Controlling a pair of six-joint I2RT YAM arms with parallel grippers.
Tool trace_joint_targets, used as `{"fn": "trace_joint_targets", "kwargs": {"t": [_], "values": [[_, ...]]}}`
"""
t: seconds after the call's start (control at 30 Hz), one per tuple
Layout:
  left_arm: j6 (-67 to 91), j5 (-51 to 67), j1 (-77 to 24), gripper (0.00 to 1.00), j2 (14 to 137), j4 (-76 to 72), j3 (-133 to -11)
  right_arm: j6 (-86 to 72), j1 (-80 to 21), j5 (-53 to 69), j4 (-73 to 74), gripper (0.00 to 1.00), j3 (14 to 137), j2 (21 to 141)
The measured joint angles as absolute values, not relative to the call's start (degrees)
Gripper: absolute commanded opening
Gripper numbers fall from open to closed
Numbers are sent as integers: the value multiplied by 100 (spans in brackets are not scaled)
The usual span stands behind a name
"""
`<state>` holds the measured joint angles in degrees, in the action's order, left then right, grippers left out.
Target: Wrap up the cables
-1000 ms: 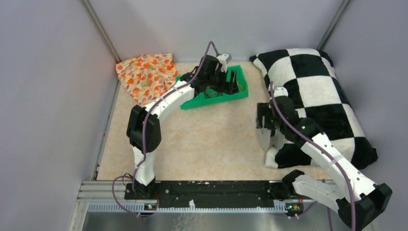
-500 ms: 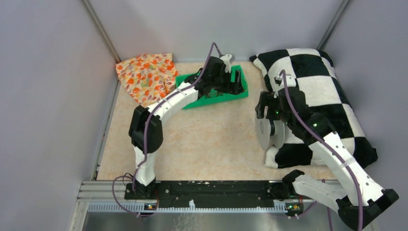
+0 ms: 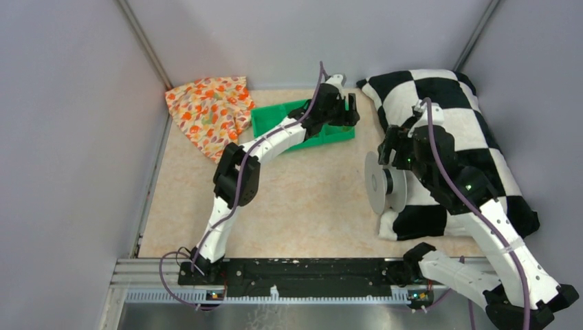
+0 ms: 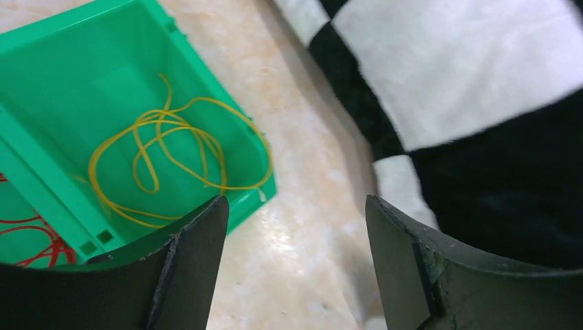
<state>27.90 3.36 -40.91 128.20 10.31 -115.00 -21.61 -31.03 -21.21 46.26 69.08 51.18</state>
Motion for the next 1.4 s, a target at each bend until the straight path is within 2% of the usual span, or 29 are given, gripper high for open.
{"fn": "trace_joint_targets", "kwargs": {"t": [0.33, 0.53, 0.83, 1.13, 1.4], "values": [[2043, -224, -4053, 80, 13262, 764, -11509, -2193, -3103, -2423, 4858, 76, 6908, 4919], [934, -235, -3999, 84, 13262, 692, -11509, -2193, -3103, -2423, 4895, 75, 6866, 4921], [-508, -285, -3972, 84, 13273, 729, -11544, -2217, -3103, -2349, 4890, 76, 6825, 5043], [-768, -521, -3979, 74, 13701, 821, -12092, -2265, -3103, -2342, 4890, 77, 6825, 5054], [-740, -1044, -3979, 70, 14175, 1050, -12355, -2272, -3103, -2338, 4888, 77, 6825, 5120]]}}
